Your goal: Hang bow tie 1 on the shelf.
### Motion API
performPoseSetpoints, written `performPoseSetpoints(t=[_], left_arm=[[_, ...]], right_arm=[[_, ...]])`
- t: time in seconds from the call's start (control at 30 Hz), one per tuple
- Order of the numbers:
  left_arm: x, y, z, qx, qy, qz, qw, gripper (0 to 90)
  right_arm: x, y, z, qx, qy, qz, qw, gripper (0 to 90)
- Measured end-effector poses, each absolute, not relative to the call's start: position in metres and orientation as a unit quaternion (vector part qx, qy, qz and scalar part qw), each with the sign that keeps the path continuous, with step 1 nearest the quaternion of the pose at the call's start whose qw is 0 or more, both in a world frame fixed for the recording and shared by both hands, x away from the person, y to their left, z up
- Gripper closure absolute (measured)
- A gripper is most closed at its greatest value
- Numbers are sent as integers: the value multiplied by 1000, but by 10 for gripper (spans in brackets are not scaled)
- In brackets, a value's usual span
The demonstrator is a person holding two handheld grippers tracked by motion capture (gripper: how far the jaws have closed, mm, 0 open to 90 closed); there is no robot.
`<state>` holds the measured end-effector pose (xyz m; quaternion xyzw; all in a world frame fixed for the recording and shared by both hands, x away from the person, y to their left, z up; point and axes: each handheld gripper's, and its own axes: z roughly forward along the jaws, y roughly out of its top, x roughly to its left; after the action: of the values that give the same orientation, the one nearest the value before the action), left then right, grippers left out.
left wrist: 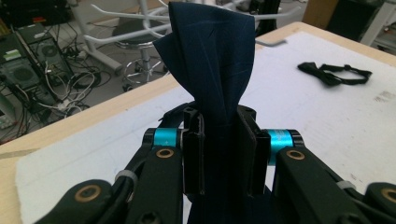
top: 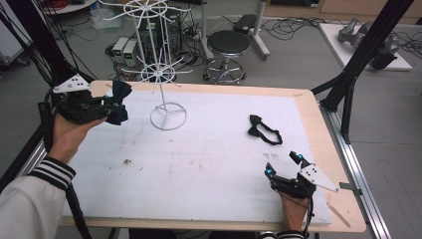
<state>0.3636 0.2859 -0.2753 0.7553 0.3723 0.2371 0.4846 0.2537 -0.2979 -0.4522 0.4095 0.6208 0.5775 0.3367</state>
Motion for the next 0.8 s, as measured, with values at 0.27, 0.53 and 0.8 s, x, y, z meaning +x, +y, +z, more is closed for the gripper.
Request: performPoseSetpoints(t=[0.27, 0.53, 0.8], left_arm=[[374, 292, -267, 744, 381, 238, 495, 740], [378, 290, -253, 741, 373, 236, 506, 739], [383, 281, -244, 744, 369, 240, 503, 739]], right_arm=[[254, -298, -452, 408, 622, 577, 338, 42], [254, -298, -452, 407, 623, 576, 339, 42], [254, -298, -452, 408, 622, 577, 339, 42]])
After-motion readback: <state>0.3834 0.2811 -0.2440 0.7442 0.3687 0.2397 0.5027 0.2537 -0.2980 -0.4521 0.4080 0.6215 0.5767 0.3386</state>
